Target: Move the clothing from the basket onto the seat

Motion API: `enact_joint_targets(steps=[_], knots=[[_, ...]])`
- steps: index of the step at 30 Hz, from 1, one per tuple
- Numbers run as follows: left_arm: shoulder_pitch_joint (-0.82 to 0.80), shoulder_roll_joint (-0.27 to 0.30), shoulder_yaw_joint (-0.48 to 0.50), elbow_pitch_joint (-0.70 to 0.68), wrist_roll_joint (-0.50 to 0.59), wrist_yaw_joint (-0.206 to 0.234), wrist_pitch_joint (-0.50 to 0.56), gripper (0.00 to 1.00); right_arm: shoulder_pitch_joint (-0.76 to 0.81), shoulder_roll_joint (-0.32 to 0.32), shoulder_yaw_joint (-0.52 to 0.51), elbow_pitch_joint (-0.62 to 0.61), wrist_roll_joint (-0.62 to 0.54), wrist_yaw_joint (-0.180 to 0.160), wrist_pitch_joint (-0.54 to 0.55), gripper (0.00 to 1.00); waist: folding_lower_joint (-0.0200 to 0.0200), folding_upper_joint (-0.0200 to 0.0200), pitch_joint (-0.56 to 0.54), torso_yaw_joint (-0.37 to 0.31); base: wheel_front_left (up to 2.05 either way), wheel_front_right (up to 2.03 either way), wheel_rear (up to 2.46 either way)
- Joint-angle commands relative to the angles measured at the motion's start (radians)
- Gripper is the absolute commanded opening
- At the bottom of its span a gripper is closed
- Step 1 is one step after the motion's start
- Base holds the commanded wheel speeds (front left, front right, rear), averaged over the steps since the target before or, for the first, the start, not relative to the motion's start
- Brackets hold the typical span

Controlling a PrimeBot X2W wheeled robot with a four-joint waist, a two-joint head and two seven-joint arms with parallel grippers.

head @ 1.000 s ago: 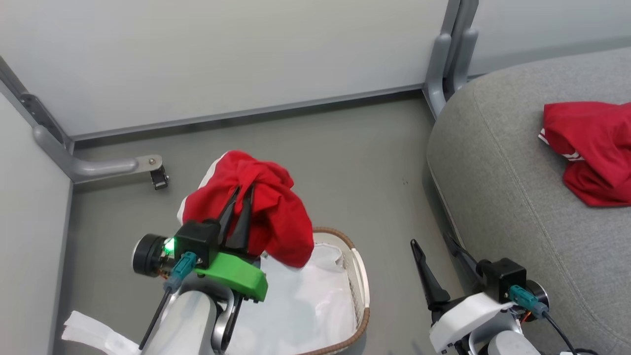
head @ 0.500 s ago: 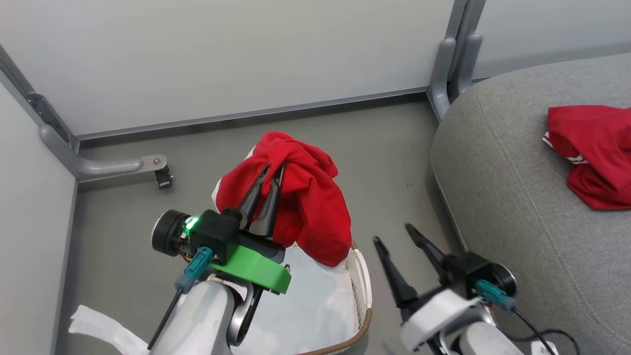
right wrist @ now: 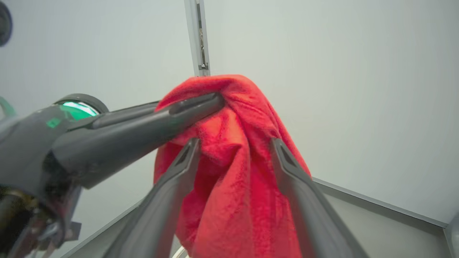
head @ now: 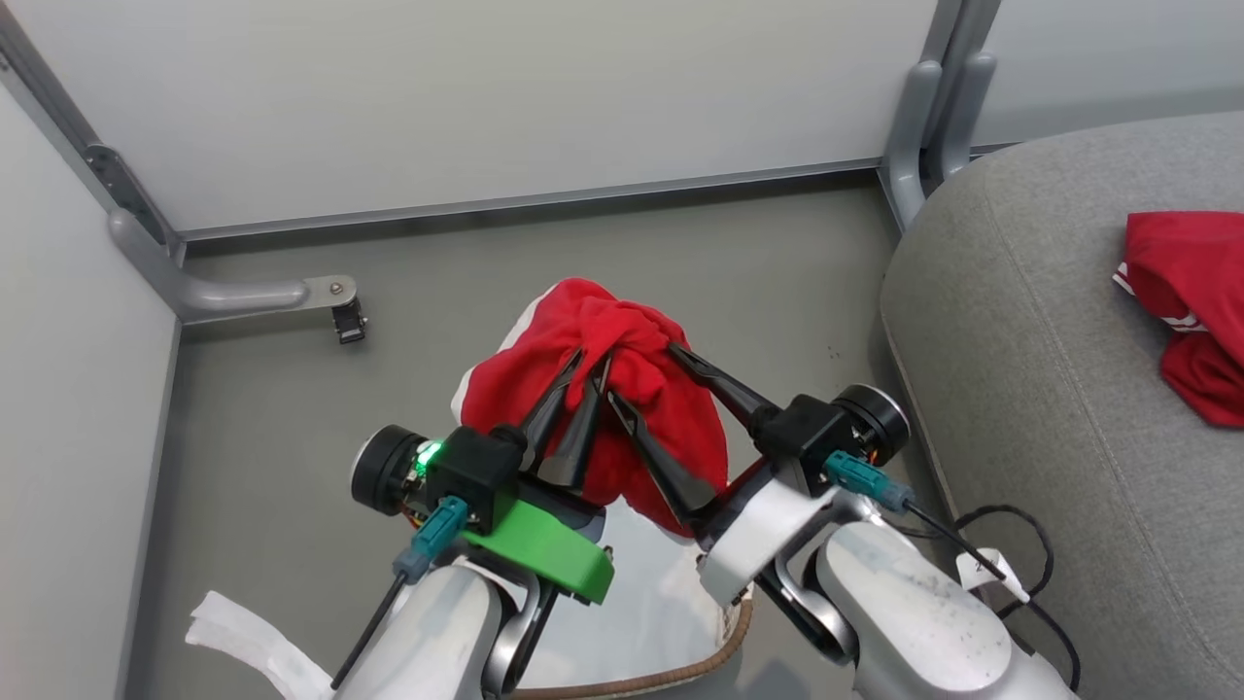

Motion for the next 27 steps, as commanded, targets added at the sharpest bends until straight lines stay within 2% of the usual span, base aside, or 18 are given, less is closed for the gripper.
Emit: enact_joint_targets(steps=[1,10,11,13,16,17,18,19,20,24,27], knots=[[-0.019,0.003,-0.011,-0.001,-0.014,0.006,-0.001,0.00,-0.021,-0.004,0.001,0.036,-0.018,-0.001,0.000,1.00,0.0001,0.0000,0.001,0.019,0.00,0.00,0.00],[-0.030,0.003,-0.097,0.004,-0.059,0.009,-0.001,0.00,-0.094,-0.004,0.078,0.201,0.008,-0.001,0.000,1.00,0.0001,0.0000,0.006,0.060,0.00,0.00,0.00],[-0.031,0.003,-0.102,0.006,-0.061,0.011,-0.001,0.00,-0.098,-0.004,0.079,0.202,0.023,-0.001,0.000,0.48,0.0001,0.0000,0.006,0.062,0.00,0.00,0.00],[-0.033,0.003,-0.108,0.011,-0.065,0.015,-0.001,0.00,-0.102,-0.004,0.079,0.195,0.045,-0.001,0.000,0.00,0.0001,0.0000,0.009,0.064,0.00,0.00,0.00],[-0.028,0.003,-0.101,0.021,-0.070,0.025,-0.001,0.00,-0.078,-0.004,0.052,0.174,0.081,-0.001,0.000,0.00,0.0001,0.0000,0.010,0.053,0.00,0.00,0.00],[-0.024,0.003,-0.098,0.023,-0.070,0.028,-0.001,0.16,-0.067,-0.004,0.042,0.171,0.088,-0.001,0.000,0.00,0.0001,0.0000,0.008,0.046,0.00,0.00,0.00],[-0.021,0.003,-0.095,0.025,-0.066,0.030,-0.001,0.49,-0.061,-0.005,0.030,0.167,0.089,-0.001,0.000,0.00,0.0001,0.0000,0.008,0.039,0.00,0.00,0.00],[-0.015,0.003,-0.088,0.031,-0.065,0.033,-0.001,0.93,-0.055,-0.004,0.020,0.162,0.086,-0.001,0.000,0.00,0.0001,0.0000,0.008,0.027,0.00,0.00,0.00],[-0.012,0.003,-0.085,0.033,-0.061,0.034,-0.001,1.00,-0.049,-0.004,0.008,0.159,0.084,-0.001,0.000,0.00,0.0001,0.0000,0.007,0.018,0.00,0.00,0.00],[0.007,0.003,-0.059,0.038,-0.057,0.045,0.000,1.00,-0.016,-0.004,-0.049,0.138,0.090,-0.001,0.000,0.00,0.0001,0.0000,0.009,-0.043,0.00,0.00,0.00],[0.015,0.003,-0.033,0.049,-0.049,0.046,0.000,1.00,-0.002,-0.004,-0.087,0.130,0.085,-0.001,0.000,0.00,0.0001,0.0000,0.015,-0.116,0.00,0.00,0.00]])
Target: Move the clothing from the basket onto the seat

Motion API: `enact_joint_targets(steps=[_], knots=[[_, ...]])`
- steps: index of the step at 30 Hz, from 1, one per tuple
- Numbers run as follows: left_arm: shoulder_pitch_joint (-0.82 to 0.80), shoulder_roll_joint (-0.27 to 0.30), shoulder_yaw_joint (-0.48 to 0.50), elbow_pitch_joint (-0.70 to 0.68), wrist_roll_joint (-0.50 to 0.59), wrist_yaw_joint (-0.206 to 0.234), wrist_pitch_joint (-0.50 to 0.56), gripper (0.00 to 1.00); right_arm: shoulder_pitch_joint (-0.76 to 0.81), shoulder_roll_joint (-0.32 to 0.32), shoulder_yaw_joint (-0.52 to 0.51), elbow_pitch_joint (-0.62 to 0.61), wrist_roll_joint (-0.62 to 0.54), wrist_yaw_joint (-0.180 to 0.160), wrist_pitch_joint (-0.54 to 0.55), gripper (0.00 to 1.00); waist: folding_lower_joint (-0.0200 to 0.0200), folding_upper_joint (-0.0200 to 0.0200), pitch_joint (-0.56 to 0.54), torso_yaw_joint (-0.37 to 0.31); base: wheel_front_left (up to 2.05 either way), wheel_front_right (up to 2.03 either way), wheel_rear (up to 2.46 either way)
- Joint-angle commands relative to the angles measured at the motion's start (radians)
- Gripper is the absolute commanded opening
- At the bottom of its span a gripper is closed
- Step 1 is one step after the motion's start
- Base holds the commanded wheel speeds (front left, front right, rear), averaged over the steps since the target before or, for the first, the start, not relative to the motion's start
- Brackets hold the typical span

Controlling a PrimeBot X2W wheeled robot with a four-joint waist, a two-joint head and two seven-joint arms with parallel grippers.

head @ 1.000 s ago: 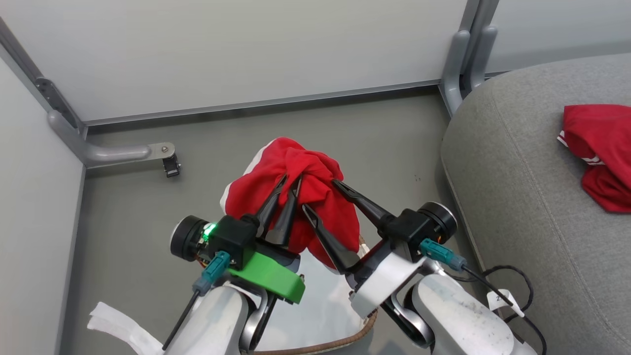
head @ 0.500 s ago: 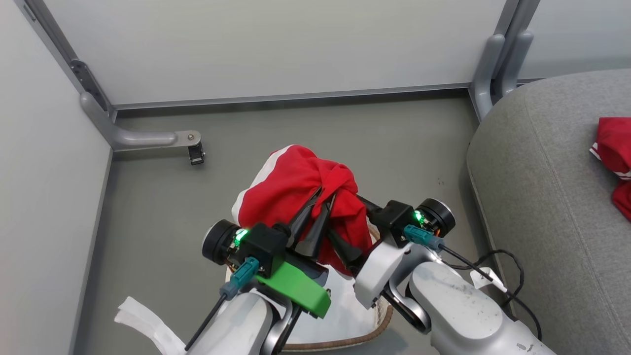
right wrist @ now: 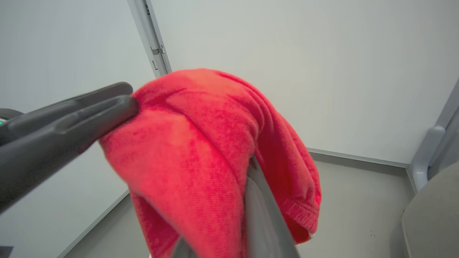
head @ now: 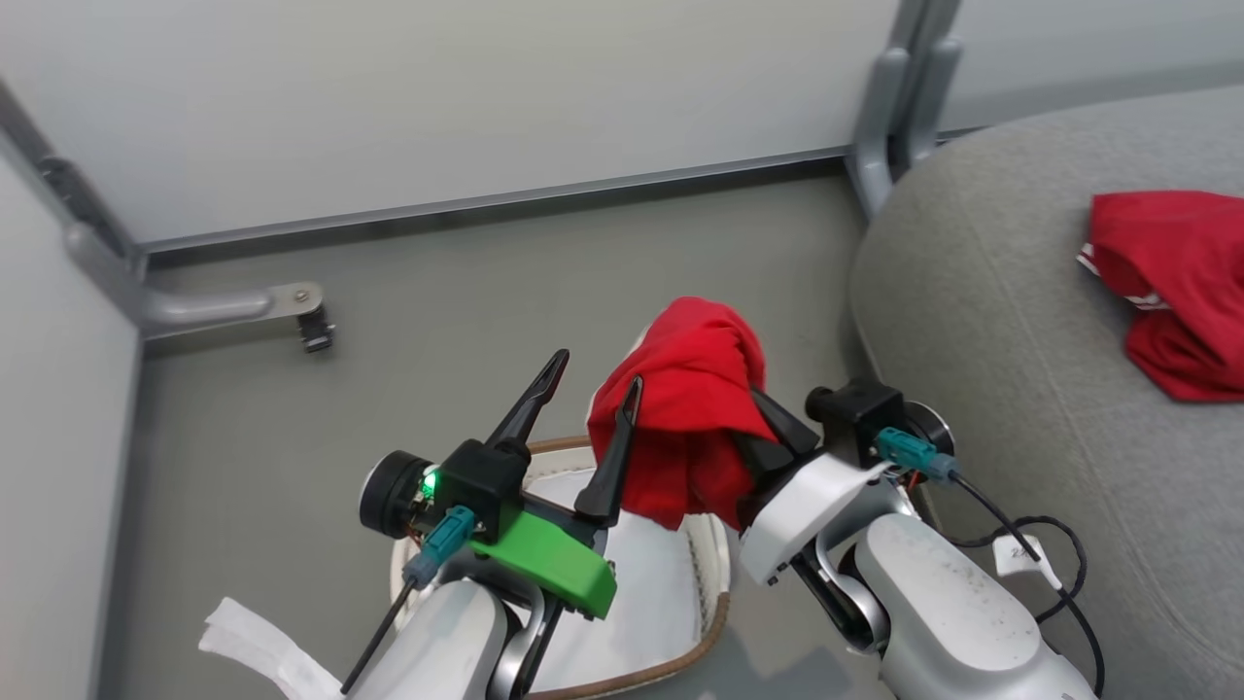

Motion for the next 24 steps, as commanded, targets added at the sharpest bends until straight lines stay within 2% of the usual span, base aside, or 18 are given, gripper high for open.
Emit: enact_joint_targets(steps=[1,8,13,17,24], knots=[[0.010,0.003,0.011,0.008,0.008,-0.001,0.000,1.00,0.015,-0.004,-0.021,-0.005,-0.006,-0.001,0.000,0.00,0.0001,0.0000,0.008,-0.097,0.00,0.00,0.00],[0.026,0.003,0.058,0.021,0.039,-0.011,0.000,1.00,0.038,-0.003,-0.072,-0.016,-0.012,-0.001,0.000,0.00,0.0001,0.0000,0.027,-0.305,0.00,0.00,0.00],[0.021,0.004,0.062,0.032,0.034,-0.019,0.000,1.00,0.051,-0.006,-0.115,-0.021,-0.011,-0.001,0.000,0.00,0.0001,0.0000,0.035,-0.417,0.00,0.00,0.00],[0.008,0.004,0.057,0.034,0.023,-0.020,0.000,1.00,0.056,-0.018,-0.143,-0.028,-0.001,-0.001,0.000,0.00,0.0001,0.0000,0.048,-0.467,0.00,0.00,0.00],[-0.017,0.005,0.029,0.069,0.017,-0.028,0.000,1.00,0.010,-0.066,-0.227,-0.061,-0.003,-0.001,0.000,0.00,0.0001,0.0000,0.092,-0.478,0.00,0.00,0.00]])
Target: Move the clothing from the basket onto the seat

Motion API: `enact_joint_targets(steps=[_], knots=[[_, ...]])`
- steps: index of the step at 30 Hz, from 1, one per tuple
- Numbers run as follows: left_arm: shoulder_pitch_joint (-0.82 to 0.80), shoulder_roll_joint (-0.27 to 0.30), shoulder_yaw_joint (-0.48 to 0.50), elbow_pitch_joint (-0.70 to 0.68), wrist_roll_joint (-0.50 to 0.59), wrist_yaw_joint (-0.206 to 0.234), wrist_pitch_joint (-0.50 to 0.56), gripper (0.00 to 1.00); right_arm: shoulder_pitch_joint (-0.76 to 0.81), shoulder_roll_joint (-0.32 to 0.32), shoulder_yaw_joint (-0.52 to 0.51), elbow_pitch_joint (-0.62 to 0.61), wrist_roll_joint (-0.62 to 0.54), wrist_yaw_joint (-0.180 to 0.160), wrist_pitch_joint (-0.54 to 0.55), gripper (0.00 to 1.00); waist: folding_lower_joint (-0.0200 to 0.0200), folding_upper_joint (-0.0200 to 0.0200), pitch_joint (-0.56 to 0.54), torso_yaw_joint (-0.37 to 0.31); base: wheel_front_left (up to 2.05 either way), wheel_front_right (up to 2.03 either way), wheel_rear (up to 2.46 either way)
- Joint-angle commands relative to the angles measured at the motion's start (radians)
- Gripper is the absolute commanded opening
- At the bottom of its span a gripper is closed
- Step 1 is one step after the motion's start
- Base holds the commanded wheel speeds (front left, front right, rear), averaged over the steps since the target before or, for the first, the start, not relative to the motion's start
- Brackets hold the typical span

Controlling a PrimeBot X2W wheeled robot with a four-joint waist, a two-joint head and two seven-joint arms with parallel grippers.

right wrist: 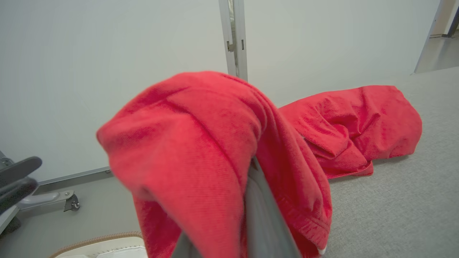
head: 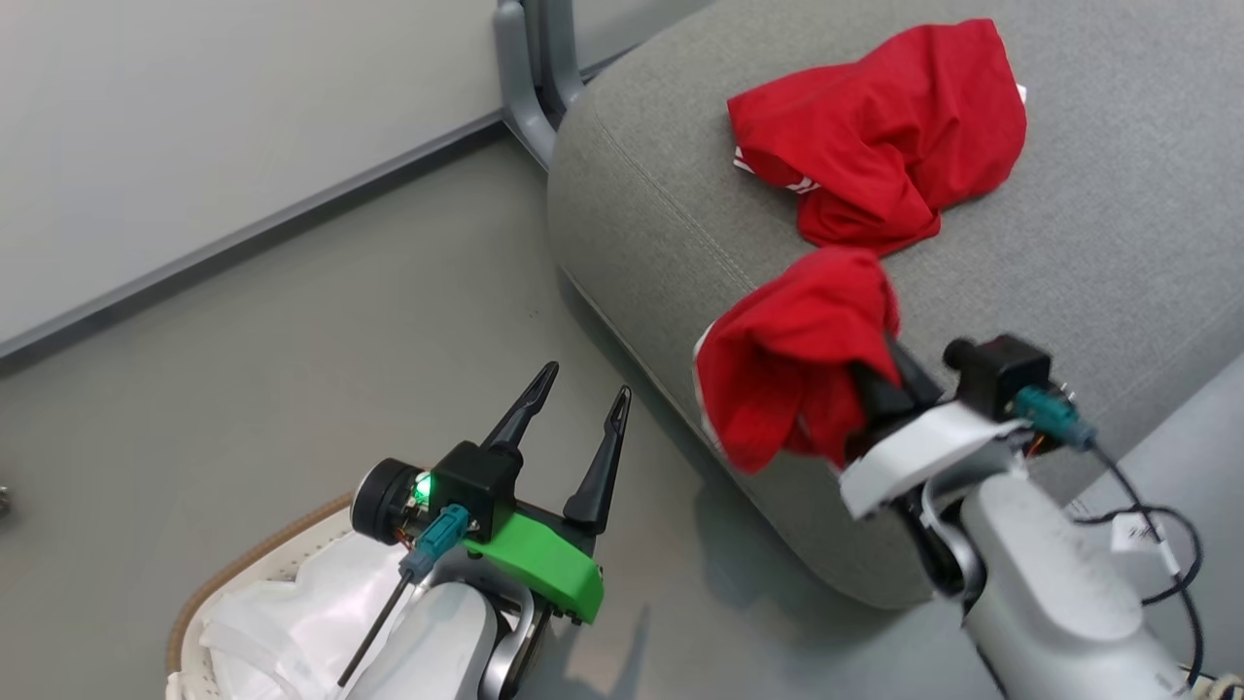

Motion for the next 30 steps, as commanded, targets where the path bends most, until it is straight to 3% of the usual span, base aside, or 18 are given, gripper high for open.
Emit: enact_joint_targets(steps=[1,7,15,24,26,28,29,30], knots=[[-0.013,0.007,0.002,0.012,0.004,-0.001,0.000,1.00,-0.040,-0.016,-0.018,-0.013,0.002,-0.001,0.000,0.00,0.0000,-0.0001,0.044,-0.030,0.00,0.00,0.00],[-0.016,0.007,0.005,0.041,0.026,-0.005,0.000,1.00,-0.205,-0.113,-0.084,-0.016,-0.006,-0.001,0.000,0.00,0.0000,-0.0001,0.095,-0.023,0.00,0.00,0.00],[-0.053,0.007,0.012,0.063,0.052,-0.016,0.000,1.00,-0.459,-0.268,-0.139,0.073,-0.072,-0.001,0.000,0.00,0.0000,-0.0001,0.191,0.059,0.00,0.00,0.00],[-0.104,0.011,0.029,0.077,0.098,-0.028,0.000,1.00,-0.612,-0.332,-0.256,0.253,-0.157,-0.001,0.000,0.00,0.0000,-0.0001,0.313,0.165,0.00,0.00,0.00],[-0.110,0.009,0.052,0.062,0.098,-0.025,0.000,1.00,-0.632,-0.337,-0.366,0.318,-0.183,-0.001,0.000,0.00,0.0000,-0.0001,0.350,0.207,0.00,0.00,0.00],[-0.100,0.009,0.059,0.054,0.101,-0.023,0.000,1.00,-0.617,-0.331,-0.415,0.349,-0.204,-0.001,0.000,0.00,0.0000,-0.0001,0.369,0.229,0.00,0.00,0.00],[-0.096,0.009,0.060,0.055,0.105,-0.024,0.000,1.00,-0.605,-0.329,-0.438,0.366,-0.210,-0.001,0.000,0.01,0.0000,-0.0001,0.377,0.237,0.00,0.00,0.00],[-0.092,0.008,0.064,0.057,0.107,-0.024,0.000,1.00,-0.588,-0.325,-0.459,0.391,-0.221,-0.001,0.000,0.20,0.0000,-0.0001,0.385,0.244,0.00,0.00,0.00]])
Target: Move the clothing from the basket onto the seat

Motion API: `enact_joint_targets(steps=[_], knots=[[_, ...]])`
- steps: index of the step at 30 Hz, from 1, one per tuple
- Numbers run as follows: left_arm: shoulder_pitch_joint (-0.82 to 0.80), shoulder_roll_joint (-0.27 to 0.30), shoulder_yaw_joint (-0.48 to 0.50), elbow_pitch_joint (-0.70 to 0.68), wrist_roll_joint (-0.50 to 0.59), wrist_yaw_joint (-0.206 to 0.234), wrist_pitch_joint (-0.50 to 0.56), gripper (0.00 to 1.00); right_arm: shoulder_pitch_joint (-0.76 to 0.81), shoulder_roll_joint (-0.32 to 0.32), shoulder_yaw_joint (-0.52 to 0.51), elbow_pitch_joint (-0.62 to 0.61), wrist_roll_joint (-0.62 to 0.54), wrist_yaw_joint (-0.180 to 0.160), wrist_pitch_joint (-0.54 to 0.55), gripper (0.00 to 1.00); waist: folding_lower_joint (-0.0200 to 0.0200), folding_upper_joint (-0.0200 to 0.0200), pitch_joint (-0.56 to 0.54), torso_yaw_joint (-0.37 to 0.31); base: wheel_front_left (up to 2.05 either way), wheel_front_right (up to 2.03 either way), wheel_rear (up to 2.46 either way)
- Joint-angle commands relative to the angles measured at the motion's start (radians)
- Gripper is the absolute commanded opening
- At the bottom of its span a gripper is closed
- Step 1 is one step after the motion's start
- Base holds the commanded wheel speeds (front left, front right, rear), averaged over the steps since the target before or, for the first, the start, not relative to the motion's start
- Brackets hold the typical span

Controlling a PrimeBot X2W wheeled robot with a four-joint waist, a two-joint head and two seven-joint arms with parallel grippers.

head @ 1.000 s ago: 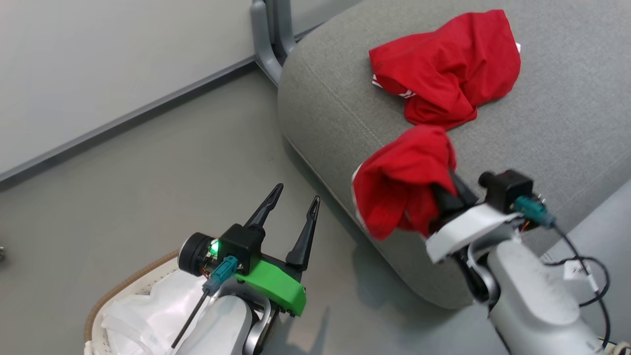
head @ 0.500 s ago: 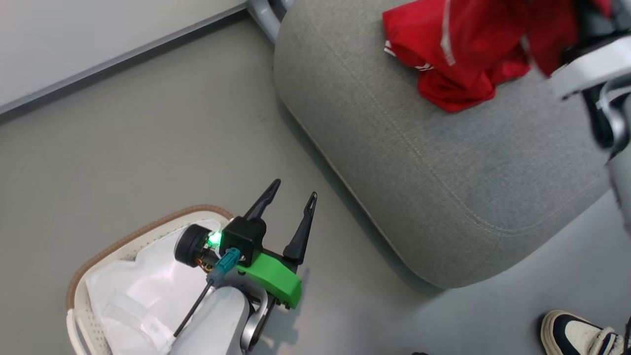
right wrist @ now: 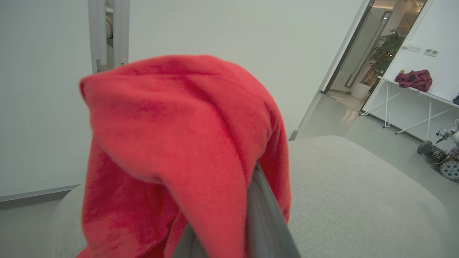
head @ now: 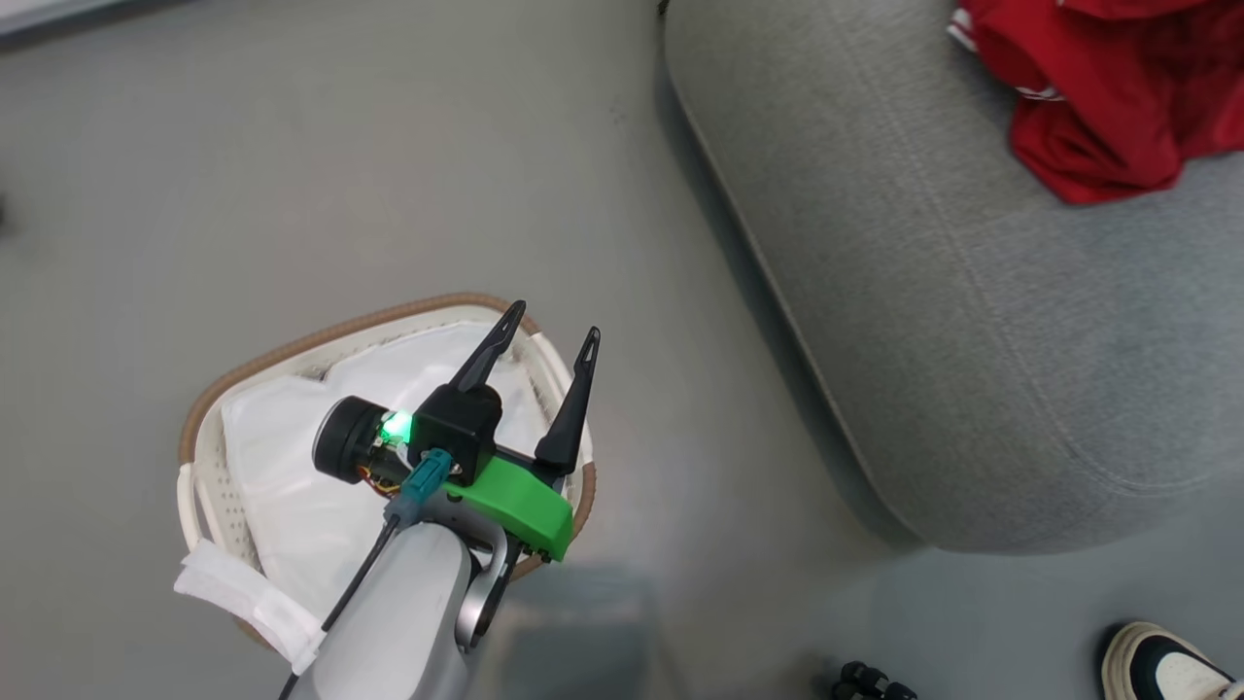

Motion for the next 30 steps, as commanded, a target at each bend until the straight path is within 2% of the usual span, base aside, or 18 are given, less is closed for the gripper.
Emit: enact_joint_targets(steps=[1,2,7,16,22,30], knots=[[0.005,0.005,0.008,-0.001,0.003,0.000,0.000,1.00,0.036,0.009,-0.019,0.036,-0.015,-0.001,0.000,0.45,-0.0001,-0.0001,0.074,0.075,0.00,0.00,0.00],[0.004,0.005,0.014,-0.002,0.006,-0.001,0.000,1.00,0.049,0.012,-0.040,0.069,-0.021,-0.001,0.000,1.00,-0.0001,-0.0001,0.080,0.081,0.00,0.00,0.00],[0.001,0.005,0.051,-0.004,0.010,0.004,0.000,1.00,0.125,0.045,-0.107,0.108,-0.048,-0.001,0.000,1.00,-0.0001,-0.0001,0.087,0.091,0.00,0.00,0.00],[0.041,0.015,0.145,0.001,0.030,0.015,0.000,1.00,0.326,0.137,-0.188,-0.008,-0.062,-0.001,0.000,1.00,-0.0001,-0.0001,0.001,0.057,0.00,0.00,0.00],[0.100,0.013,0.210,-0.006,0.038,0.019,0.000,1.00,0.442,0.178,-0.153,-0.101,-0.066,-0.001,0.000,1.00,-0.0001,-0.0001,-0.088,0.049,0.00,0.00,0.00],[0.177,0.007,0.289,-0.039,0.056,0.038,0.000,1.00,0.536,0.236,-0.050,-0.215,-0.026,-0.001,0.000,1.00,-0.0001,-0.0001,-0.179,0.092,0.00,0.00,0.00]])
